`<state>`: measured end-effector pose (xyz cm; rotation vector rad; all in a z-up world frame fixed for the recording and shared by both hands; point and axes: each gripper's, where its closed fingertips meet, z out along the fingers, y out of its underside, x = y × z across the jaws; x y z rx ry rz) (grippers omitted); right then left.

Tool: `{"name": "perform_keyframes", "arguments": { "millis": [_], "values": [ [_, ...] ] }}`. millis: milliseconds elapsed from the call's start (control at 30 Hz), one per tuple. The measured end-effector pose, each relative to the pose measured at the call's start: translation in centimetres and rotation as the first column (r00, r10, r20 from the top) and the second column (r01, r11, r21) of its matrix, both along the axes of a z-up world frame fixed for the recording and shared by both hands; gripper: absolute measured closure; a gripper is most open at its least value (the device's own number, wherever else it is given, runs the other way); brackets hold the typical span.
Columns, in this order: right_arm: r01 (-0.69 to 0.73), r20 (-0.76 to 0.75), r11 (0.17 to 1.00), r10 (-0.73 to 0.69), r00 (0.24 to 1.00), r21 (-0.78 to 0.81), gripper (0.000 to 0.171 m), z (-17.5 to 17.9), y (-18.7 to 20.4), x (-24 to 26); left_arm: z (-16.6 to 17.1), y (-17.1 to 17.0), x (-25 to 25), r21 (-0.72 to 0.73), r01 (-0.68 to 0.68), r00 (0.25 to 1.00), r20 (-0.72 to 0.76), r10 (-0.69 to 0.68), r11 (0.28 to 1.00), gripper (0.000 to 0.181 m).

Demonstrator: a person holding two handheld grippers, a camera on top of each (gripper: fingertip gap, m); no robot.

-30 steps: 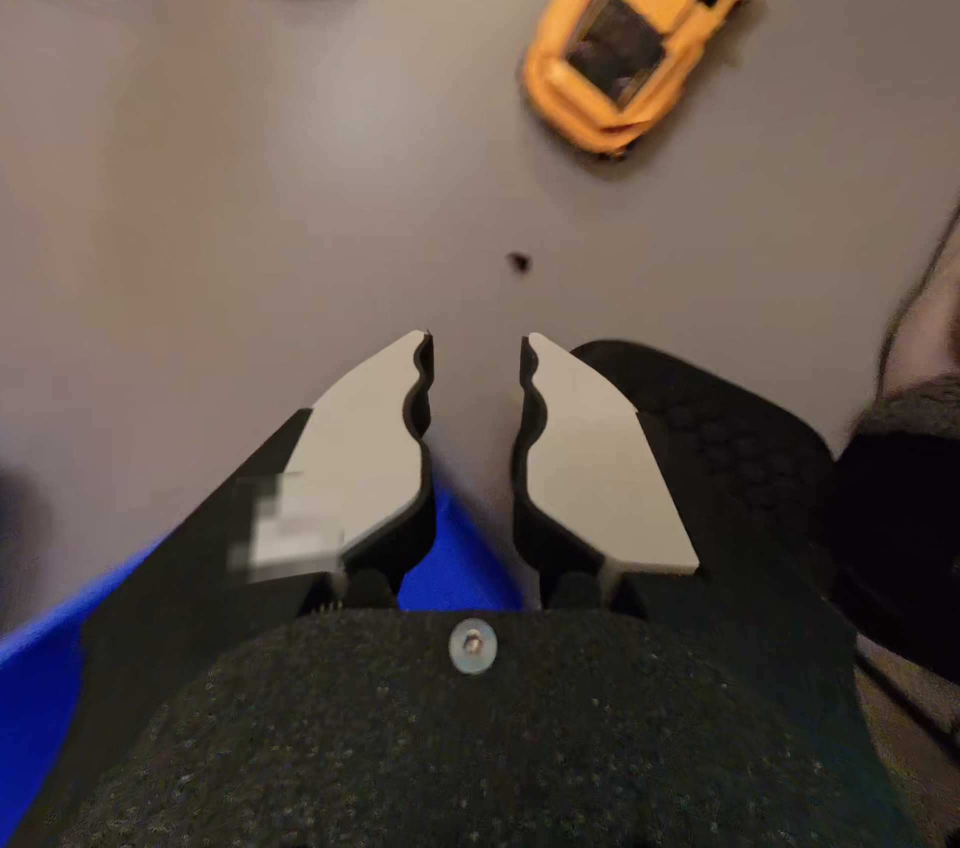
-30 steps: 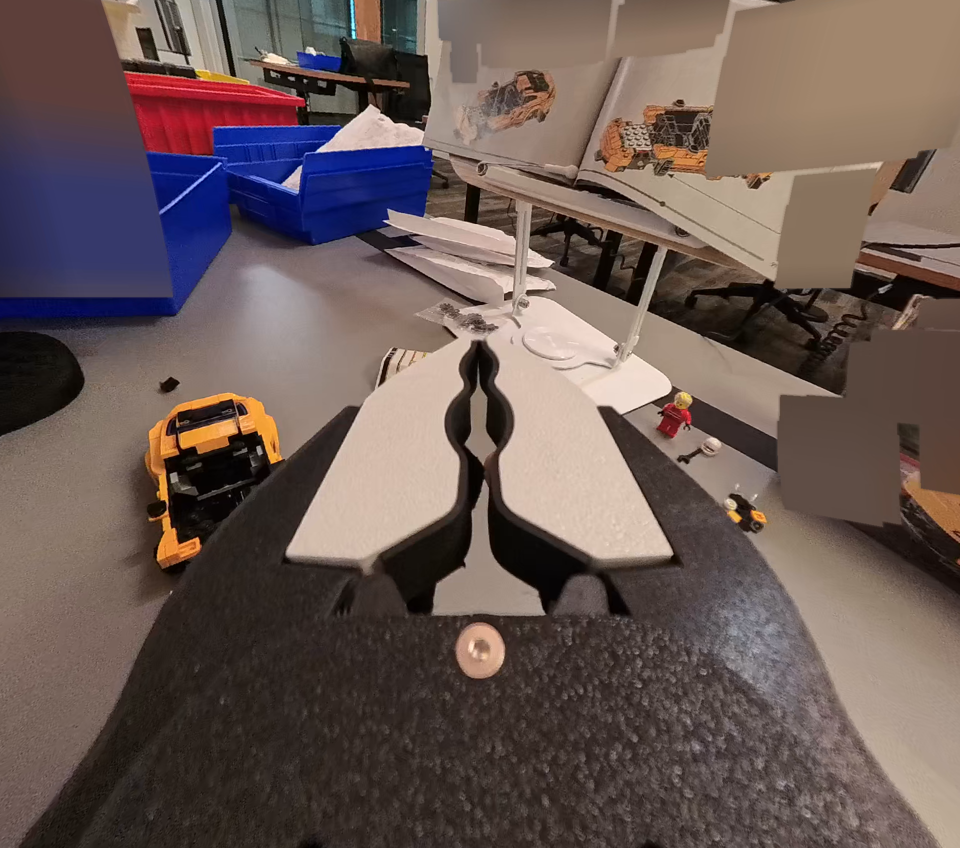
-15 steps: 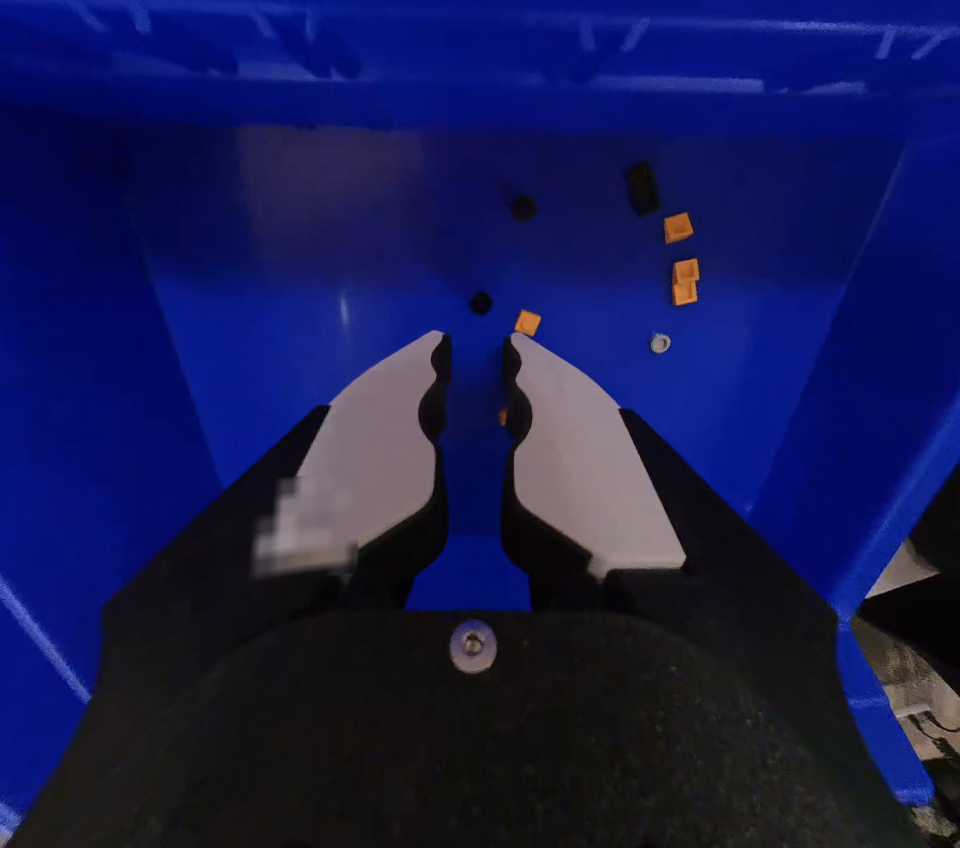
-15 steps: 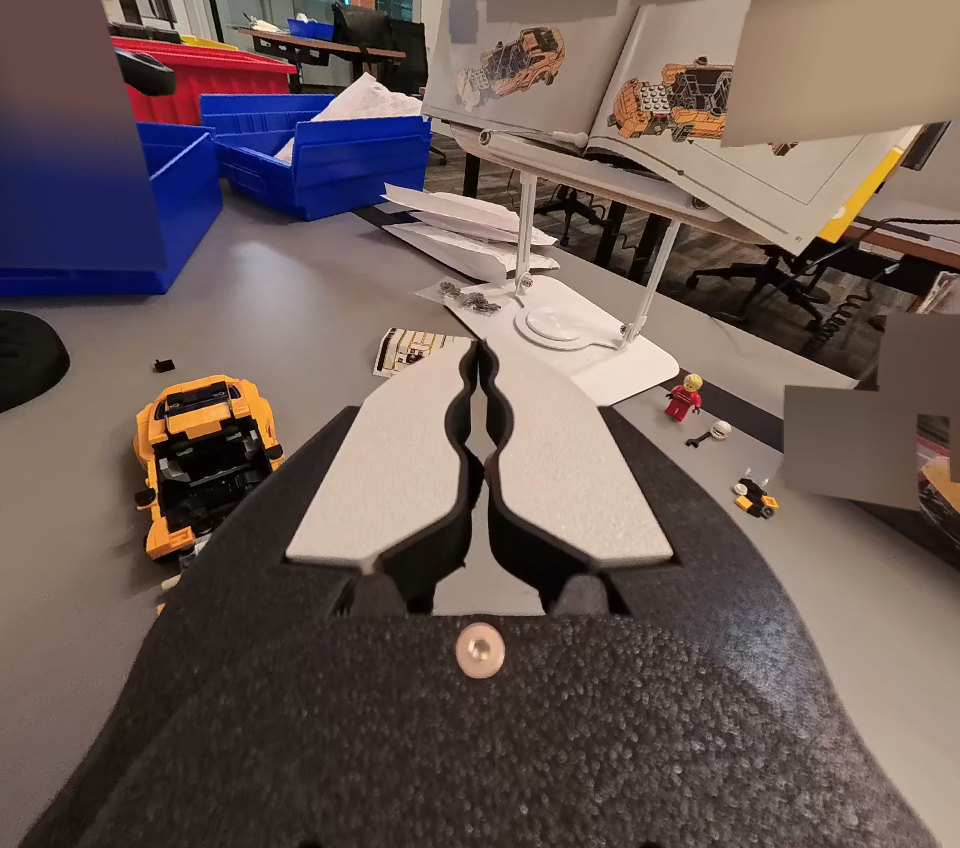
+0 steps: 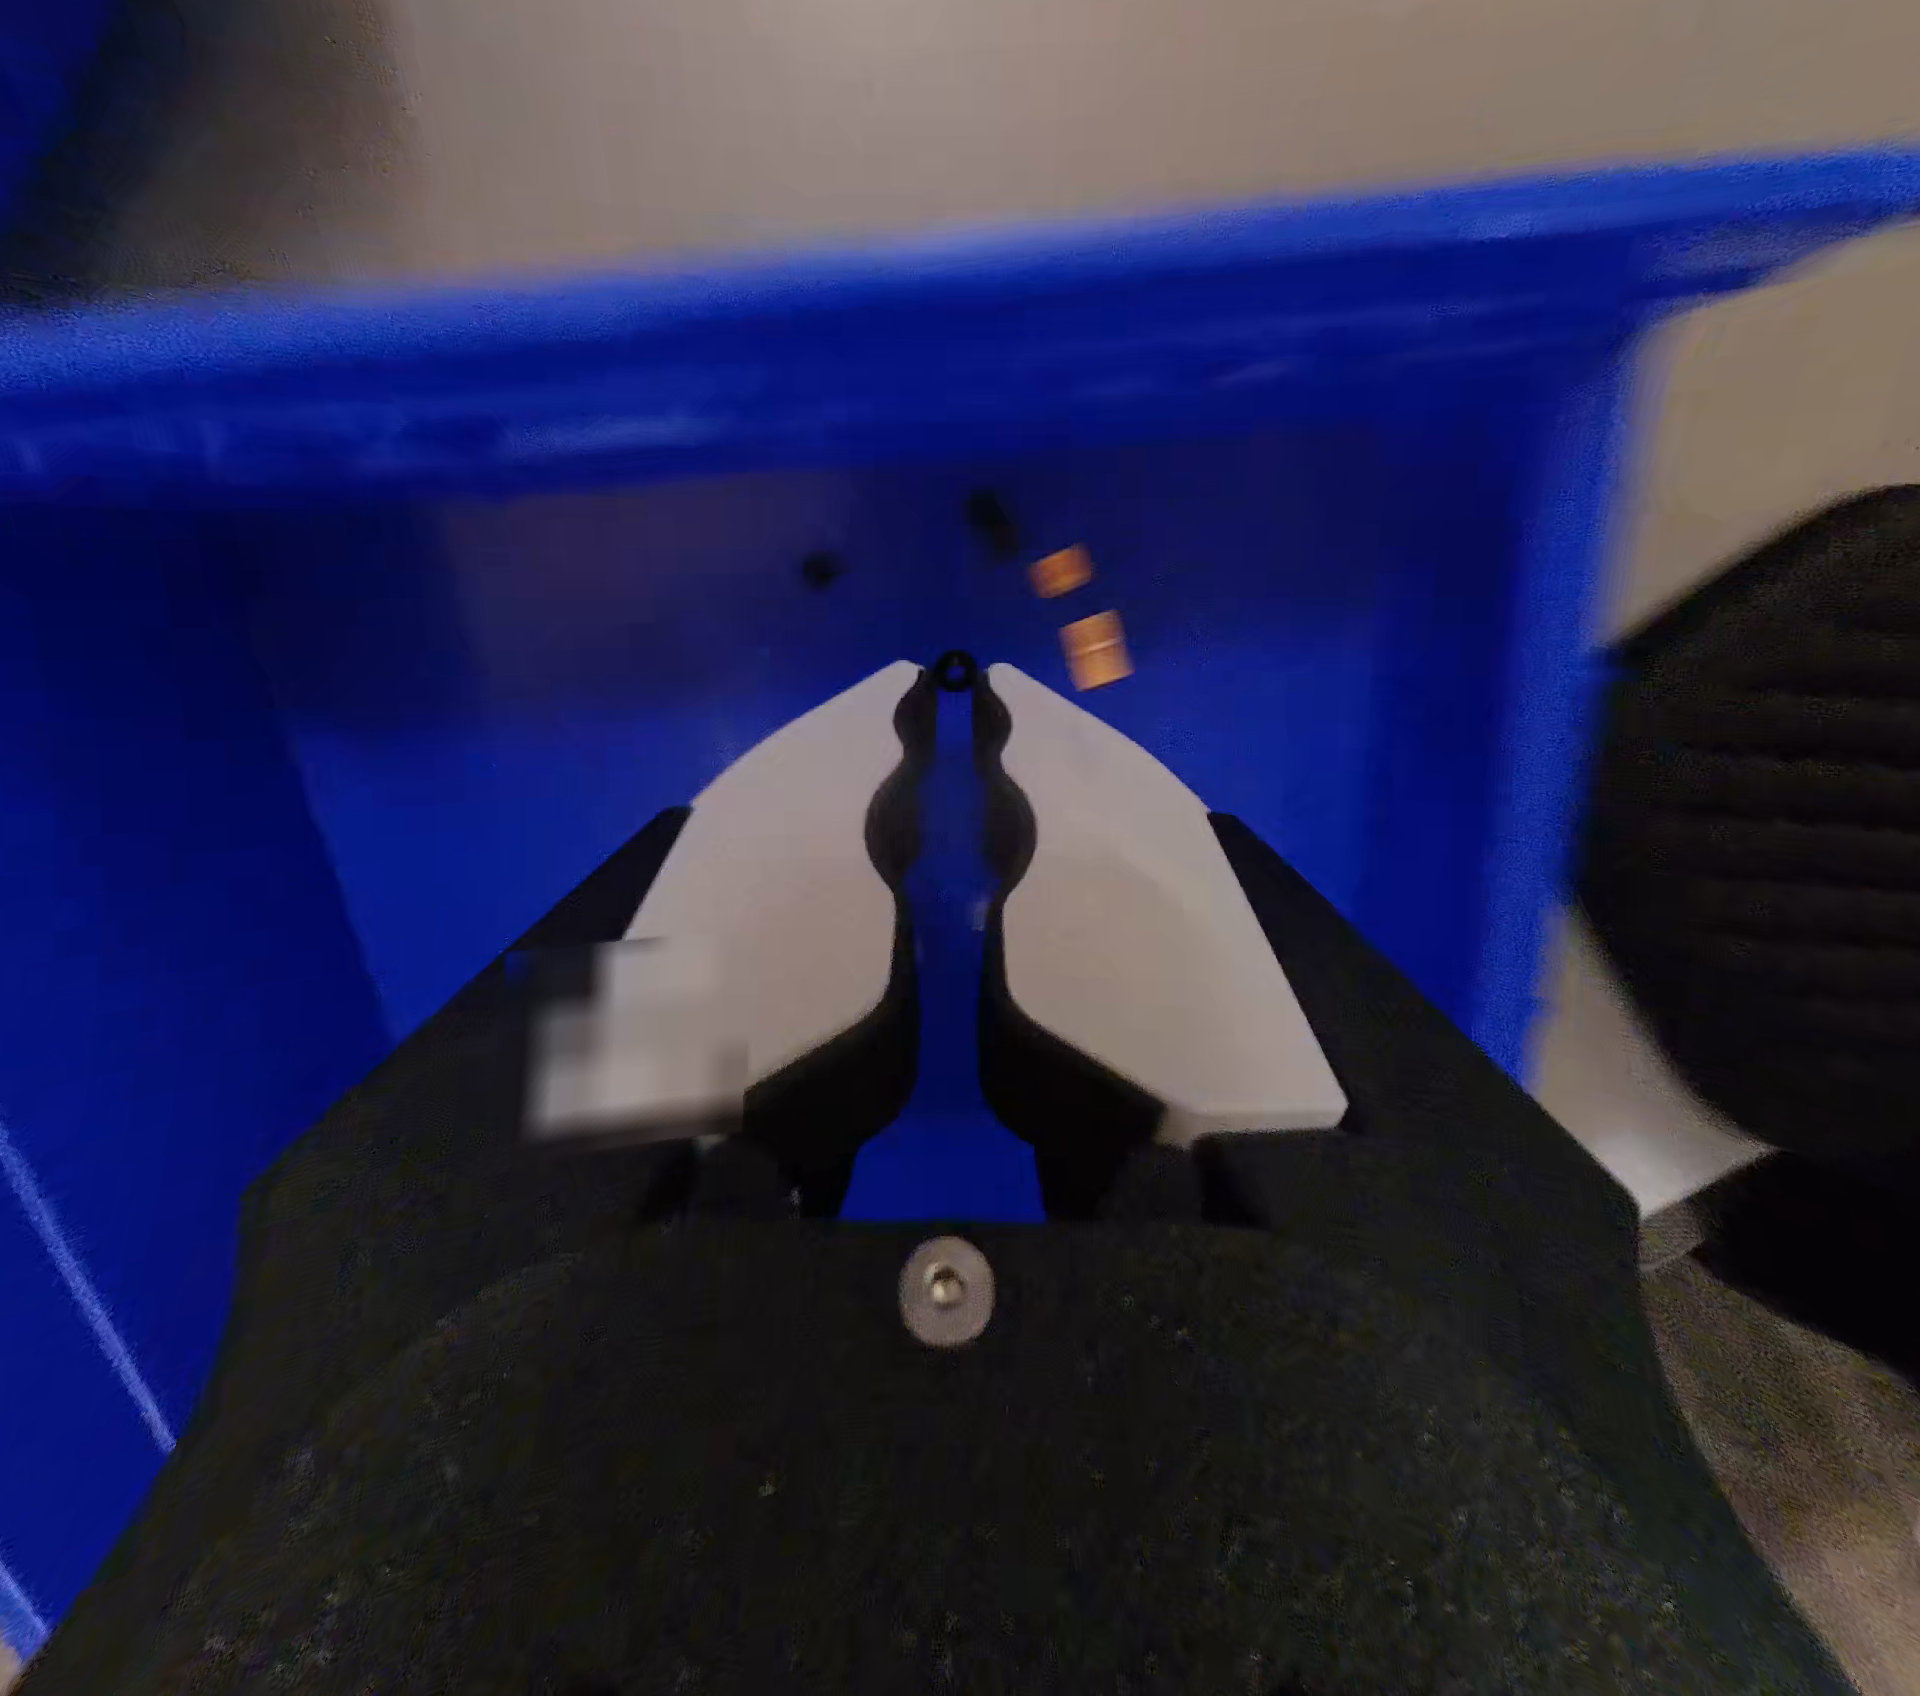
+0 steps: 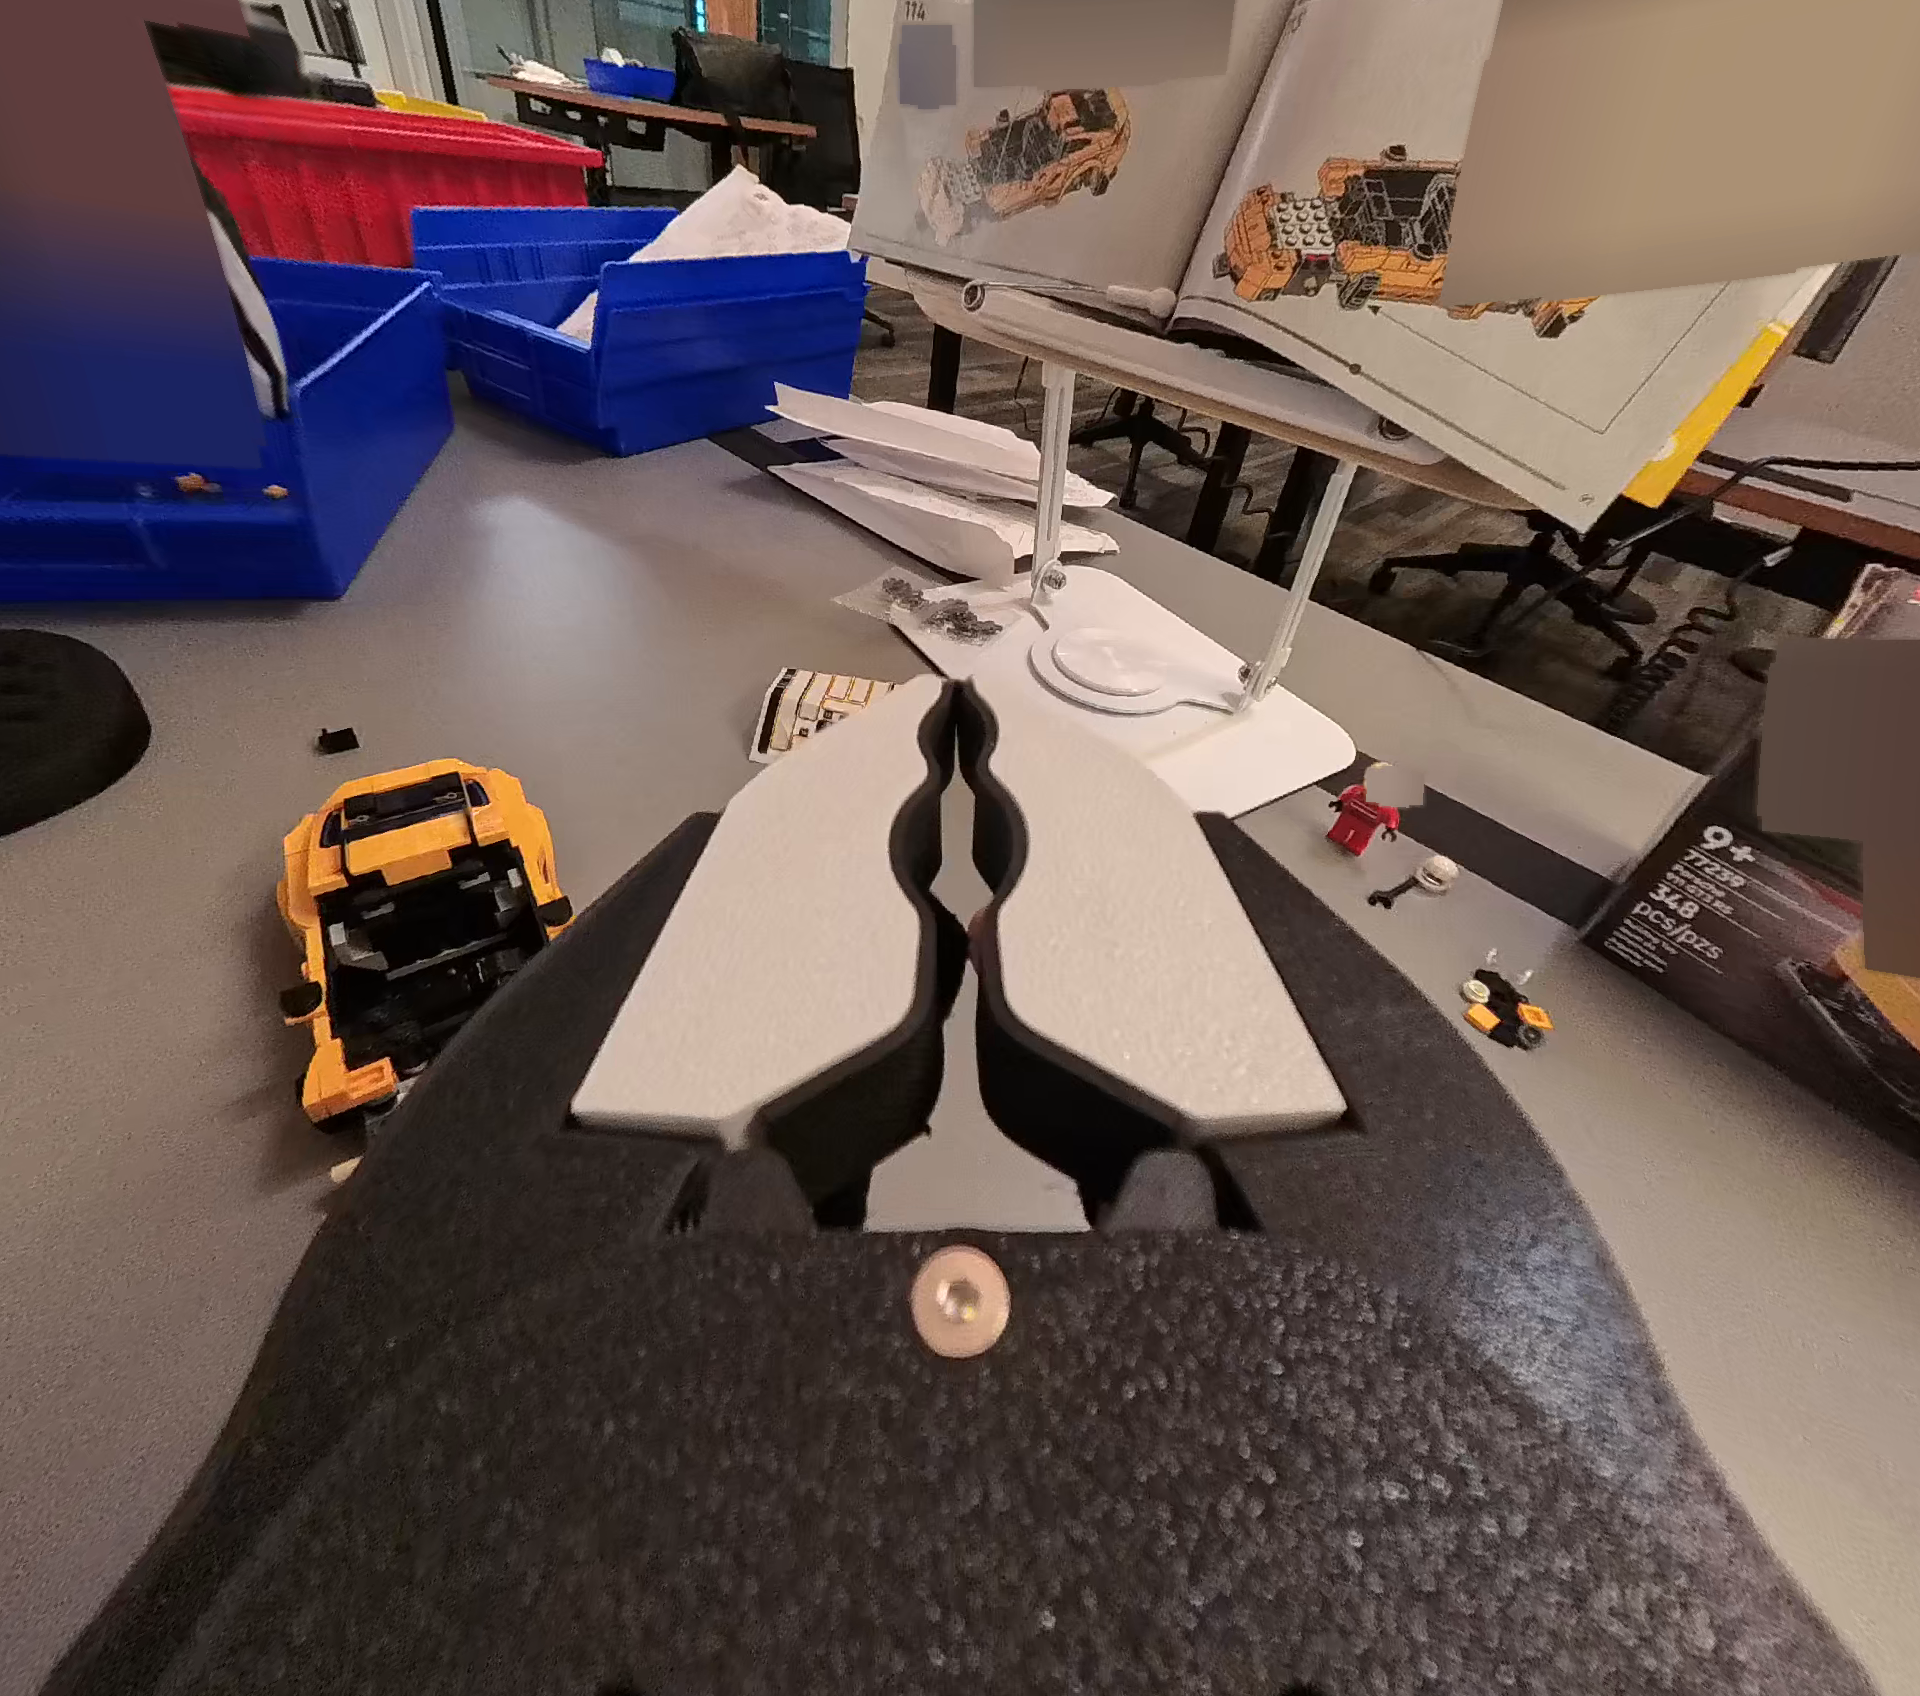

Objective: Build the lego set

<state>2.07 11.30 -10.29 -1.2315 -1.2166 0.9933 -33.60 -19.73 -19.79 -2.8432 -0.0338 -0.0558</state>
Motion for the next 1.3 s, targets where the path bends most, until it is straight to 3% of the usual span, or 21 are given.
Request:
{"name": "perform_keyframes", "arguments": {
  "millis": [100,167,267,400,533,767,900,1000,1167,1300],
  "values": [
    [-0.005,0.001,1.0,0.005,1.0,-0.017,0.171,-0.2,0.0,-0.1,3.6,3.7,8.7,0.116,0.223,0.975,-0.013,-0.223,0.968,0.173],
    [-0.009,0.006,1.0,0.01,1.0,-0.019,0.171,-0.4,-0.1,-0.1,4.0,5.9,15.8,0.145,0.395,0.917,-0.005,-0.398,0.907,0.175],
    [0.001,0.01,1.0,-0.001,1.0,0.012,0.171,-0.2,0.0,0.1,1.8,8.2,25.3,0.139,0.61,0.784,0.032,-0.62,0.78,0.174],
    [0.013,0.006,1.0,-0.013,1.0,0.016,0.171,0.0,0.3,0.5,-2.1,10.7,32.8,0.108,0.756,0.645,0.039,-0.763,0.645,0.175],
    [0.005,0.03,1.0,-0.005,1.0,0.018,0.171,-0.4,0.2,0.7,-4.6,11.9,35.4,0.052,0.814,0.579,0.013,-0.815,0.578,0.175],
    [-0.192,0.152,0.98,0.183,0.971,0.047,0.169,-2.4,-3.9,0.0,-5.6,12.1,35.3,0.011,0.819,0.574,-0.022,-0.819,0.574,0.164],
    [-0.321,0.358,0.941,0.265,0.895,0.106,0.149,-6.3,-6.8,-0.3,-4.5,11.5,34.9,0.051,0.815,0.579,-0.015,-0.816,0.577,0.151],
    [-0.424,0.484,0.905,0.354,0.8,0.038,0.127,-9.2,-9.5,-0.3,-2.9,10.7,34.5,0.137,0.79,0.6,0.029,-0.8,0.598,0.148],
    [-0.454,0.604,0.891,0.374,0.704,-0.022,0.089,-12.2,-11.6,-1.0,-2.8,9.3,34.0,0.233,0.737,0.626,0.12,-0.77,0.635,0.146],
    [-0.466,0.646,0.883,0.386,0.658,-0.053,0.085,-12.5,-12.2,-1.9,-4.4,8.9,34.6,0.21,0.753,0.612,0.127,-0.781,0.624,0.141]
  ]
}}
